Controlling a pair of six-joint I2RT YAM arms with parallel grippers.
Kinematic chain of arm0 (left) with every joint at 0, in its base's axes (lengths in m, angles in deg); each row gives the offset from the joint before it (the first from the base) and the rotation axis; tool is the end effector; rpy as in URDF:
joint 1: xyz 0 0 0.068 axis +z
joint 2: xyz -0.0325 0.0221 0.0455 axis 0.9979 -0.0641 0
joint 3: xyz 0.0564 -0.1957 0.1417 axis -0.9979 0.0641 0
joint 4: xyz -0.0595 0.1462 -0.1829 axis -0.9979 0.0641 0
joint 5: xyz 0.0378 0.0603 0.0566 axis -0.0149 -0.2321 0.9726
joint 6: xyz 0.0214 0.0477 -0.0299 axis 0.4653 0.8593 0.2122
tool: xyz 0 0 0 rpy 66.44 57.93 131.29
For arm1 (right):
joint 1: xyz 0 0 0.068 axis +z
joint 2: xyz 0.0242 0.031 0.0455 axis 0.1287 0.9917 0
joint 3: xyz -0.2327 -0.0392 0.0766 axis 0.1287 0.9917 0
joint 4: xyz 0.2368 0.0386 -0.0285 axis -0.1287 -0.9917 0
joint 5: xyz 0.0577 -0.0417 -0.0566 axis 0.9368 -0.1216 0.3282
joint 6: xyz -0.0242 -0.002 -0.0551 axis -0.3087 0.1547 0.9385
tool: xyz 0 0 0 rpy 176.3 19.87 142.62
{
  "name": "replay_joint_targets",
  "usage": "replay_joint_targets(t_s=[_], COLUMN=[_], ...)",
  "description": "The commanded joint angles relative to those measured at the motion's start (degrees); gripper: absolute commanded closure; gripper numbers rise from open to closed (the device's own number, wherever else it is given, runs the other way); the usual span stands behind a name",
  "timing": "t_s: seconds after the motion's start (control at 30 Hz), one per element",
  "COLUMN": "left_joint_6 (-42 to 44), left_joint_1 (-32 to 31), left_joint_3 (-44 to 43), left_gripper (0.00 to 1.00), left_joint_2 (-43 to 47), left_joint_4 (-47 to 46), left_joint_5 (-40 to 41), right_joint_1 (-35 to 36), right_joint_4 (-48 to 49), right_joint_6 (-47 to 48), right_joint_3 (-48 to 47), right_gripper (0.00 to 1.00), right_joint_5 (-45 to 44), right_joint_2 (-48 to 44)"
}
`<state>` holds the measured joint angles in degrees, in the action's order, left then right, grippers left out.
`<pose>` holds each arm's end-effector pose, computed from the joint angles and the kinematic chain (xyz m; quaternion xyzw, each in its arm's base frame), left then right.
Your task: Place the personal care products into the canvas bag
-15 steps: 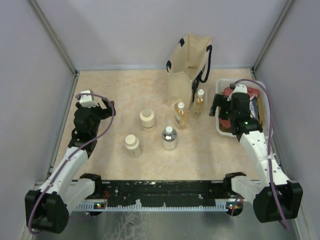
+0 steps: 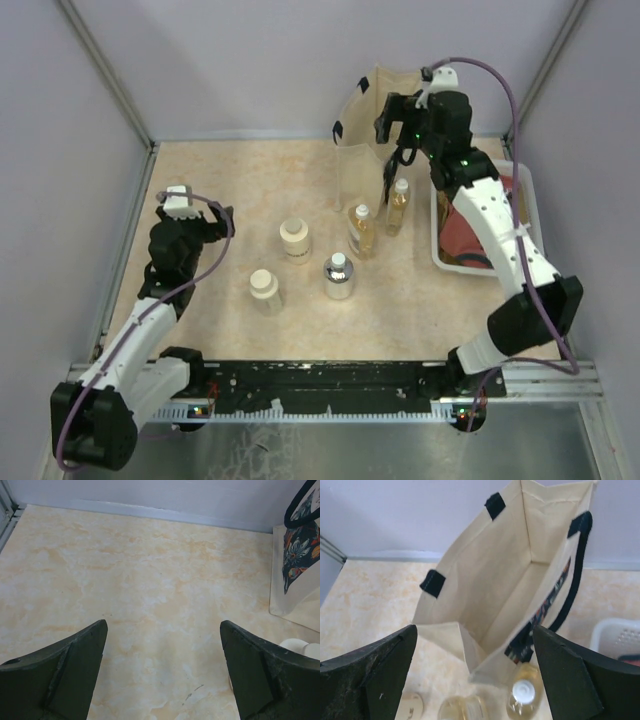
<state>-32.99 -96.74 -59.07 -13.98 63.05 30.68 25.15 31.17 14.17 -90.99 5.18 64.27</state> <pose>0.2134 -0.0342 0.2595 -0.0277 0.7337 -0.0713 0.6751 0.3096 0.0979 0.4015 -0.0179 0.7821 0.1619 0.6014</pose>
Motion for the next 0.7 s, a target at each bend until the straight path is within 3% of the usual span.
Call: replay_joint_targets(t_s=[0.0,0.4,0.67], left_joint_6=[1.2,3.3,6.4], left_joint_1=[-0.3,-3.4,-11.0], left_joint_3=[-4.6,-32.7,-38.7], left_gripper=[0.01,0.01,0.01], left_joint_2=[-3.4,-27.6,-37.1], left_joint_4=[-2.7,-4.8,-13.5], left_joint_5=[-3.9,-12.5,-14.8], right_joint_1=[1.5,3.2,3.2], right_joint_4=[0.4,-2.4,-2.5], right_joint_6=[0.8,7.3,7.2], right_joint_3=[-8.2,-6.3,3.0], right_gripper=[0.01,0.01,0.01], right_joint_5=[-0.8,-8.3,-10.1], right_joint_2=[7.5,8.1,0.4])
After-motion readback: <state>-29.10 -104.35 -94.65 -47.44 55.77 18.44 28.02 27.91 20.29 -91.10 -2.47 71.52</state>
